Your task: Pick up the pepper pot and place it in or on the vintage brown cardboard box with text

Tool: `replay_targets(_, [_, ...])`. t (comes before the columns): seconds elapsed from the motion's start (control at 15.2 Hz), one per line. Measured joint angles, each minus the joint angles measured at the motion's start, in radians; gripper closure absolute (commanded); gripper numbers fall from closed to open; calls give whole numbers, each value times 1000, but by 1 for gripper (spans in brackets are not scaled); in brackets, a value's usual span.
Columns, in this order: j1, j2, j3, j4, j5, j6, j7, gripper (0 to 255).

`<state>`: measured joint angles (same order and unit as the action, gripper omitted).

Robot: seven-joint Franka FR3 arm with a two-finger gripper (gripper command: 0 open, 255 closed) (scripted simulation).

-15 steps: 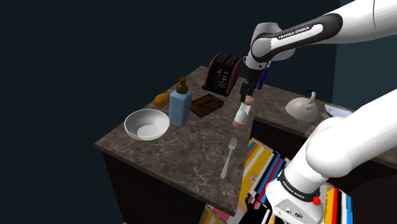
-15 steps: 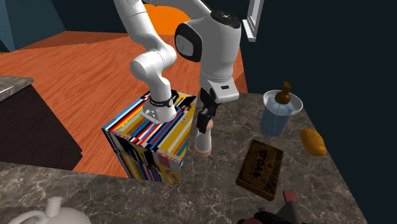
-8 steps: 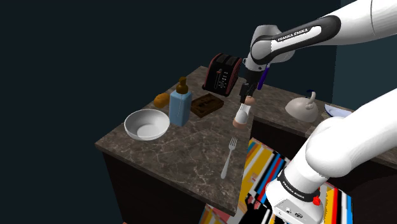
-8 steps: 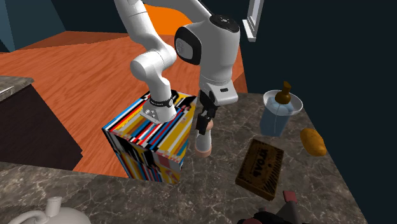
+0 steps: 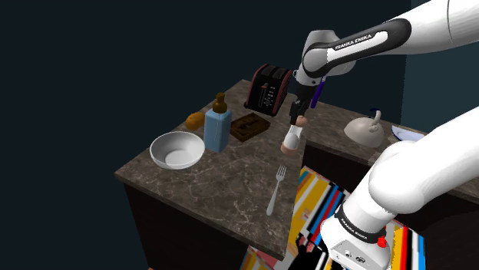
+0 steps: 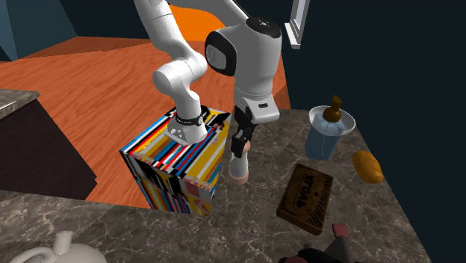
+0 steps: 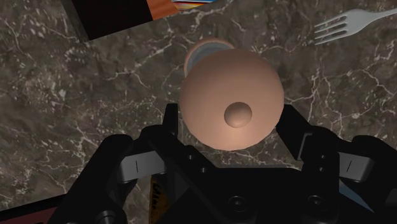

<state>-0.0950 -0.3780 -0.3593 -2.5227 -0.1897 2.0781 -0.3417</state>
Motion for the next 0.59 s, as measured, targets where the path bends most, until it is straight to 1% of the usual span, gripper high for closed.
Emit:
replay_targets(0.26, [0, -5, 2, 3, 0, -8, 1, 255])
replay_targets(0.59, [1, -31, 12, 43, 3, -74, 4, 255])
